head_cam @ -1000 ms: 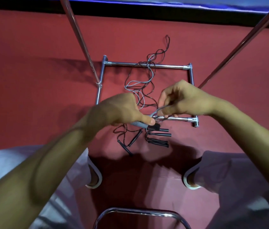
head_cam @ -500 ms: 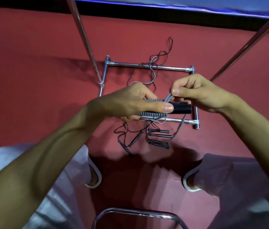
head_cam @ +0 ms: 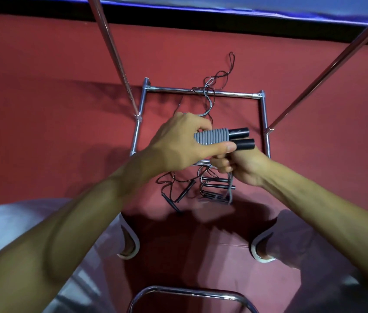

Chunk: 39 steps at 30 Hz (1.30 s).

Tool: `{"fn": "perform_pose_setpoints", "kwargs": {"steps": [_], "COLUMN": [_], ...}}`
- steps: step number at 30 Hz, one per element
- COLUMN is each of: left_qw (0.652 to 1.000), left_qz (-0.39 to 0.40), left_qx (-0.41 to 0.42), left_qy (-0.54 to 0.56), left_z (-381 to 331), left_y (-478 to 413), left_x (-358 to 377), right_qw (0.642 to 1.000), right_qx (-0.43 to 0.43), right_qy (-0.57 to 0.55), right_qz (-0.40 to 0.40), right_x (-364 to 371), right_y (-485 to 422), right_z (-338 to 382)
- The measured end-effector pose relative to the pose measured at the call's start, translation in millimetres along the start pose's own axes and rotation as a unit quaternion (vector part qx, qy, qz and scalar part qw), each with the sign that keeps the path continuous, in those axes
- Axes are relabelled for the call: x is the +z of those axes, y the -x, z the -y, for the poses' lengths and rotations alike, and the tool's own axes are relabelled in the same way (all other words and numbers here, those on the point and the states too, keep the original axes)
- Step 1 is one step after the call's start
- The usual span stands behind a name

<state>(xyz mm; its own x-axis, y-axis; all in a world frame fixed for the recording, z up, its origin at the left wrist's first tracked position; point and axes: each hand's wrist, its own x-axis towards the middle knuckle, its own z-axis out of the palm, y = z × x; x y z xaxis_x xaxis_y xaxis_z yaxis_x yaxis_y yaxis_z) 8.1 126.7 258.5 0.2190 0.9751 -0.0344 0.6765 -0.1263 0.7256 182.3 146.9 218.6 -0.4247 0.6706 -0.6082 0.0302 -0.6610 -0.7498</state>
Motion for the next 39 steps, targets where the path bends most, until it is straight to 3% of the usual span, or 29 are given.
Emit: {"fn": "perform_pose_setpoints", "kwargs": {"steps": [2, 5, 9, 12, 16, 19, 21, 23, 26, 28, 29, 30, 32, 34, 36, 39], "left_qw": [0.999, 0.999, 0.995, 0.997, 0.999, 0.991, 0.982, 0.972, 0.949, 0.944, 0.943, 0.943, 0.944, 0.948, 0.958, 0.973], "left_qz": [-0.001, -0.003, 0.031, 0.028, -0.025, -0.112, -0.147, -0.147, -0.117, -0.102, -0.098, -0.097, -0.092, -0.089, -0.098, -0.115], "left_qx": [-0.017, -0.016, 0.041, 0.057, 0.033, -0.001, -0.02, -0.061, -0.132, -0.145, -0.146, -0.145, -0.141, -0.136, -0.12, -0.097], "left_qy": [-0.05, -0.039, -0.091, -0.053, 0.018, 0.078, 0.118, 0.175, 0.263, 0.277, 0.282, 0.284, 0.283, 0.273, 0.241, 0.176], "left_z": [4, 5, 0, 0, 2, 8, 10, 11, 10, 6, 5, 4, 4, 5, 6, 6], "left_y": [1, 1, 4, 4, -1, -6, -11, -14, -14, -12, -12, -12, -11, -11, -11, -11], "left_x": [4, 3, -4, -4, -4, -13, -19, -24, -30, -32, -33, -34, -35, -37, -35, -30], "right_qw": [0.997, 0.988, 0.977, 0.967, 0.952, 0.951, 0.948, 0.911, 0.767, 0.712, 0.714, 0.739, 0.858, 0.973, 1.0, 0.999], "right_qx": [0.056, 0.105, 0.134, 0.141, 0.048, -0.006, -0.092, -0.21, -0.36, -0.414, -0.417, -0.399, -0.306, -0.143, -0.006, 0.019], "right_qy": [0.052, 0.116, 0.162, 0.212, 0.299, 0.278, 0.265, 0.316, 0.493, 0.531, 0.527, 0.509, 0.39, 0.177, 0.02, 0.036], "right_qz": [0.008, 0.004, 0.046, 0.034, -0.048, -0.132, -0.151, -0.159, -0.196, -0.201, -0.198, -0.189, -0.133, -0.041, 0.015, 0.013], "right_x": [-2, -10, -11, -14, -12, -15, -20, -26, -34, -37, -38, -39, -38, -37, -38, -43], "right_y": [2, 1, 4, 7, 1, -4, -3, 2, 11, 18, 21, 23, 28, 31, 31, 29], "right_z": [0, 5, 10, 18, 26, 27, 29, 34, 40, 43, 44, 47, 55, 64, 71, 71]}}
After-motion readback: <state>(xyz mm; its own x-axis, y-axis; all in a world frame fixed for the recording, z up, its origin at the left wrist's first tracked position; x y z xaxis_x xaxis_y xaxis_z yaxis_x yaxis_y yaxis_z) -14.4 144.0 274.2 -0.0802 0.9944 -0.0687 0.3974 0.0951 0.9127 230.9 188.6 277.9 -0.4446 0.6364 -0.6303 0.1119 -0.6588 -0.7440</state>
